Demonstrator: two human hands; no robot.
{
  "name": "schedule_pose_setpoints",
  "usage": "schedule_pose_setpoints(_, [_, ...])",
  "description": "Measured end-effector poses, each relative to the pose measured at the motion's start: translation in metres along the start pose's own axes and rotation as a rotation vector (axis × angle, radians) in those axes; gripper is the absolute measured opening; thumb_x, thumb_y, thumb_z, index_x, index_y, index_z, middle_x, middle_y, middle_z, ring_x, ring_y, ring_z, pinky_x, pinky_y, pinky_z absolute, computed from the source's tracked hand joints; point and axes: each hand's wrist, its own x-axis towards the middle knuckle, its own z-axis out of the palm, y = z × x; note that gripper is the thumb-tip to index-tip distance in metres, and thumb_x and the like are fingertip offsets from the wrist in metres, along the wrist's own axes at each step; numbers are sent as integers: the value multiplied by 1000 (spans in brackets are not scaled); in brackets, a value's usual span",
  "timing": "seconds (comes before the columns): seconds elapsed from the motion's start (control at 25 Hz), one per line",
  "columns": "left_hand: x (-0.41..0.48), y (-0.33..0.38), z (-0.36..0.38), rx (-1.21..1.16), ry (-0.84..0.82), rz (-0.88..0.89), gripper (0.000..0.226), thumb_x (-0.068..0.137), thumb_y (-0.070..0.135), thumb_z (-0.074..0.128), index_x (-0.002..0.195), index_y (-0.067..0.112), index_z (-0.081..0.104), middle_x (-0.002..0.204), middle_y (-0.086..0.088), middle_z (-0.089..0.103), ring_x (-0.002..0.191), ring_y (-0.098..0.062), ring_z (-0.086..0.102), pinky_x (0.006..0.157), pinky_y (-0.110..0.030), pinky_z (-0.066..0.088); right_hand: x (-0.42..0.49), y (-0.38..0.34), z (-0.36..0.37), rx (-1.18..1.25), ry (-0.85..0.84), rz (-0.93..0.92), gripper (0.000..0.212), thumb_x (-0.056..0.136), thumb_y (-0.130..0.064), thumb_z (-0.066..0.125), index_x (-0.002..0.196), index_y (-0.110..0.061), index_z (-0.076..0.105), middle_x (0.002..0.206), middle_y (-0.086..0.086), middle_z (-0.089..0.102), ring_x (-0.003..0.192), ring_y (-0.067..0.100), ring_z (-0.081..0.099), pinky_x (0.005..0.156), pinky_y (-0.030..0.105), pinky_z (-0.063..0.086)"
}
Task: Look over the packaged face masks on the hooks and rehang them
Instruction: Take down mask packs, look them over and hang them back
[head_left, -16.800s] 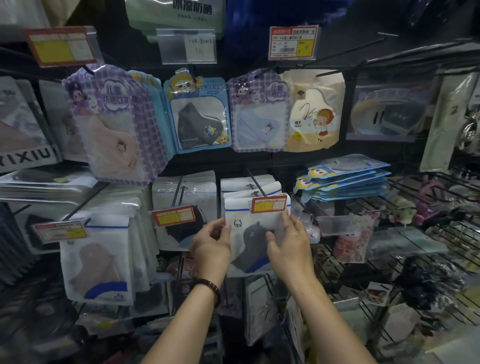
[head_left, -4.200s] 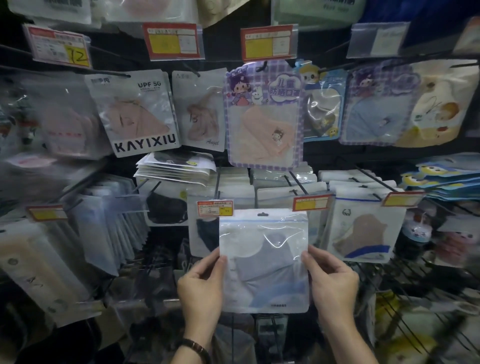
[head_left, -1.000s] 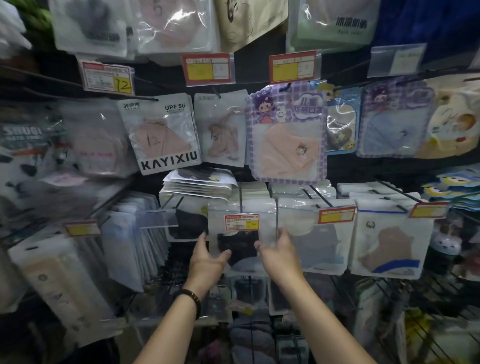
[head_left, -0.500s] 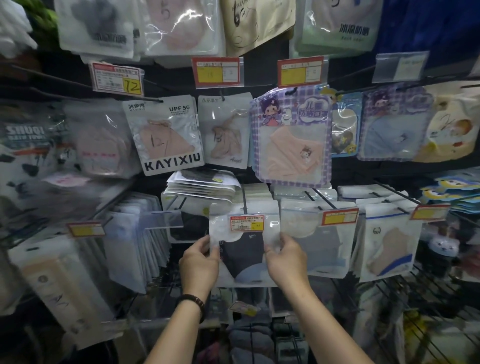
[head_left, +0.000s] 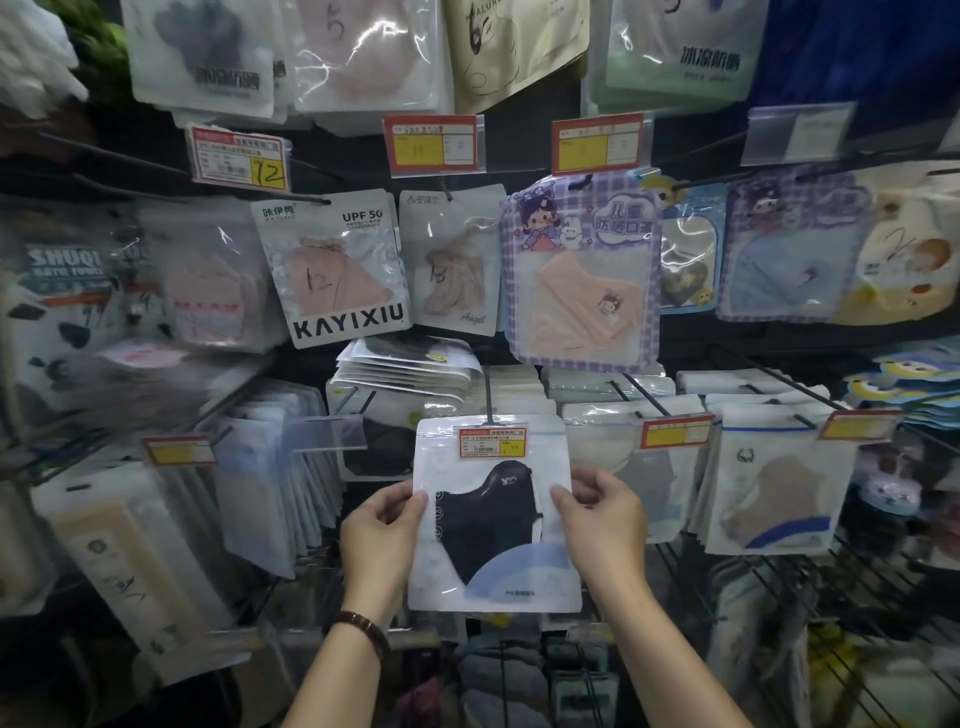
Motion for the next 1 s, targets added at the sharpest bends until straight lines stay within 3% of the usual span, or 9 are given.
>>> schedule_pose_setpoints(0.24, [-32,3,-12,-125,-1,-21,11,93,13,83,102,18,84,97,-1,84,97,-23,81,95,-45,63,-12,9,-13,150,35,-43,8,97,-22,80,99,-29,82,90,-12,82,91,10,78,84,36,63])
schedule_pose_setpoints(0.44, [-64,5,-19,-176,31,-1,14,92,10,83,101,20,84,95,1,85,91,-16,82,87,-37,62,-26,14,-26,284,52,-49,6,94,-16,84,92,-22,83,85,-7,83,85,9,79,78,25,57])
schedule_pose_setpoints(0.68, [-88,-8,2,-104,1,-10,12,90,12,85,96,22,85,91,4,84,90,-16,81,86,-39,63,-24,35,-58,271,115,-35,11,92,-12,85,86,-20,83,81,-4,83,79,16,76,78,32,58])
schedule_pose_setpoints(0.88, [-102,-12,43,9,-69,32,12,88,15,87,88,27,84,85,9,83,84,-9,80,85,-41,65,-15,46,-104,206,199,7,9,89,-11,87,86,-19,84,76,-6,81,77,11,74,77,31,59])
schedule_pose_setpoints(1.0, [-108,-9,73,33,-105,81,19,89,12,86,83,30,83,82,14,82,81,-2,78,83,-33,62,-2,48,-129,171,245,20,7,90,-16,88,88,-22,85,78,-8,82,83,13,77,80,34,61])
